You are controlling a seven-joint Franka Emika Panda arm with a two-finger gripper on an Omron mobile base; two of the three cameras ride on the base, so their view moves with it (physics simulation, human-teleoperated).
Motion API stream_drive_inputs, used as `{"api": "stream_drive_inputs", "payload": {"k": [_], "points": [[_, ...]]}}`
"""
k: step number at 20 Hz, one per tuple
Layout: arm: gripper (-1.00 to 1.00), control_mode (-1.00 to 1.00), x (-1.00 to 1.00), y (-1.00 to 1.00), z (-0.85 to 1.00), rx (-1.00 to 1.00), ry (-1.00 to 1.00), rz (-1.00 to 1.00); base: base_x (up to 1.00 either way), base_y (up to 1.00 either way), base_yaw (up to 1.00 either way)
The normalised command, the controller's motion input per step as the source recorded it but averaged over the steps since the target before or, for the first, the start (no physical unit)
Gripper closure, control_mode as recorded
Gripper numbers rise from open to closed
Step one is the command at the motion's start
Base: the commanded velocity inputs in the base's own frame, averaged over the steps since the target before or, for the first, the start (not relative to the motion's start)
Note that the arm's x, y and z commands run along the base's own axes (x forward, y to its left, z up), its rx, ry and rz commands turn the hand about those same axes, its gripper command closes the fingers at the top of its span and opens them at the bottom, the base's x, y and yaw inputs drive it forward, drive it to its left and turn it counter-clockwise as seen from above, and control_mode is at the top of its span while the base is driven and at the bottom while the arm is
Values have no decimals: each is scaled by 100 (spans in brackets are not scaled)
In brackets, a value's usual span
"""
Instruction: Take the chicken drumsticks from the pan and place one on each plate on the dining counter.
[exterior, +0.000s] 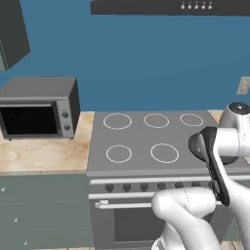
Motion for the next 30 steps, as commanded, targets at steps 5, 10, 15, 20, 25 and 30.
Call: {"api": "stream_drive_inputs", "payload": {"k": [5,10,15,20,25,30], "points": [[-100,-100,54,-80,-22,2,11,0,0,0,0],[-100,-100,69,-46,-27,2,7,0,0,0,0],[-100,-100,92,-4,-32,0,6,0,0,0,0],[-100,-100,86,0,-39,0,6,0,0,0,0],[-100,-100,47,-26,-58,5,0,-8,0,0,0],[-100,-100,54,-20,-50,6,0,-10,0,0,0]]}}
